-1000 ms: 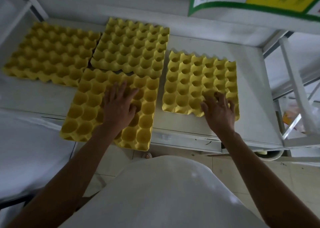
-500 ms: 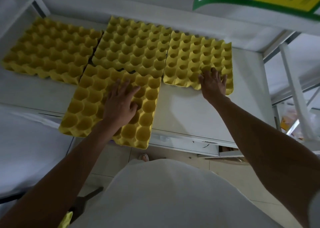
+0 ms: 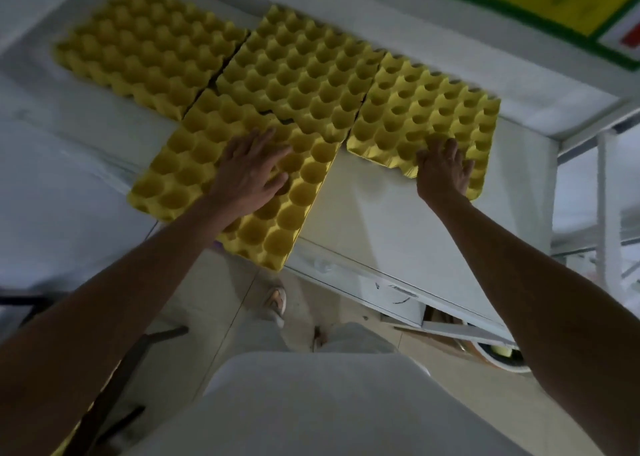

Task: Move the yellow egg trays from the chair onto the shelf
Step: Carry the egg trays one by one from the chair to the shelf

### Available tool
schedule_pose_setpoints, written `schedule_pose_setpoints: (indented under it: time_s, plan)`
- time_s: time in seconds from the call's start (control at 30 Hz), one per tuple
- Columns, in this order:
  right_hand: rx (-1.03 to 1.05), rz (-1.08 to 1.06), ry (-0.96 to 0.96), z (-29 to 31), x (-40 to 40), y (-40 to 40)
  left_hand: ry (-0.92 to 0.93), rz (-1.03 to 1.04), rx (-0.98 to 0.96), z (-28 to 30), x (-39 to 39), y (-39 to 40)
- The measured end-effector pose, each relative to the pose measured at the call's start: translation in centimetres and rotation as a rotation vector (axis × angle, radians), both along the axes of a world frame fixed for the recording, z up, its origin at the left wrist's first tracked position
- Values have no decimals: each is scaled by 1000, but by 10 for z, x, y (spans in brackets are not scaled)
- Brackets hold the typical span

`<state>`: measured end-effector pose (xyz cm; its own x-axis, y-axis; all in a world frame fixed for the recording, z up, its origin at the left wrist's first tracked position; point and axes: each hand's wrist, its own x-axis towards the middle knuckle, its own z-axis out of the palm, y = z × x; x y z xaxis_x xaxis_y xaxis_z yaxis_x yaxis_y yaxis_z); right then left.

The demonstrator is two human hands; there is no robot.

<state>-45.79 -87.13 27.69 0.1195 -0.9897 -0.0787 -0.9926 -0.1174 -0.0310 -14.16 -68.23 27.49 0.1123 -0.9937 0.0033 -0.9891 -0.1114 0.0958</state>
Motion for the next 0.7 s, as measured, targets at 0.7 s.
schedule_pose_setpoints:
  time_s: [0.7]
  plan:
    - [59,1811,-4,14,215,445,192,1442,108,19,-161,536]
